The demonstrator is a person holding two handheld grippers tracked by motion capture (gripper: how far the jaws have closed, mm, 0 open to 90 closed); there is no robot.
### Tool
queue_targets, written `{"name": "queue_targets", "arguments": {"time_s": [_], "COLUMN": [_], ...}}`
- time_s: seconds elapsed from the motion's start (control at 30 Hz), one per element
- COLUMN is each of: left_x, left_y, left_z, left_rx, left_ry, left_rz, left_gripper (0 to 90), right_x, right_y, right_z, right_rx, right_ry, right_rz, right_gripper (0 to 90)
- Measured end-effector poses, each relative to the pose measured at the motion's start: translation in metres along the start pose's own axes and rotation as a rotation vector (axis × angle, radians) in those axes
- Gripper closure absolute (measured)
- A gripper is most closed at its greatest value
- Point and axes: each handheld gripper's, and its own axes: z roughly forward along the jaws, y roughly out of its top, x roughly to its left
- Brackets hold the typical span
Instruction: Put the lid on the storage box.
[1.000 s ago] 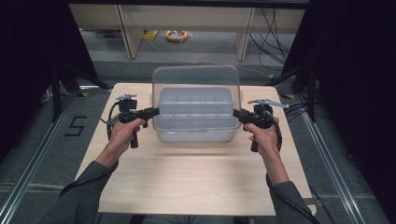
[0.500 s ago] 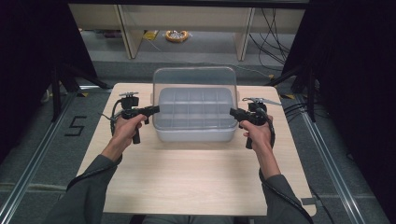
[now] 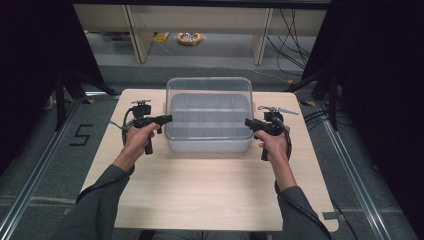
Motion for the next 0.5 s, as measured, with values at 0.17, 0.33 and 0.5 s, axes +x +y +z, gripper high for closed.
{"name": "queue_targets", "arguments": {"time_s": [0.17,0.33,0.5], "left_x": [0.0009,0.0028,0.0044], "left_y": [-0.0022,-0.0036,-0.0052], "left_z": [0.0042,0.0076,0.0104], "left_rx": [0.003,0.01,0.014], "left_ry": [0.008,0.007,0.002], "left_rz": [-0.005,-0.015,-0.023], "left_gripper": [61.6,60.3,59.1], "right_x": [-0.0028,-0.0025,-0.007], "right_y": [-0.0019,-0.0027,-0.0036], "right_z": [0.0043,0.0065,0.0086], "right_rx": [0.006,0.014,0.005], "right_ry": [0.003,-0.006,0.009], "right_rz": [0.008,0.035,0.009], "right_gripper": [59.3,58.8,58.4]}}
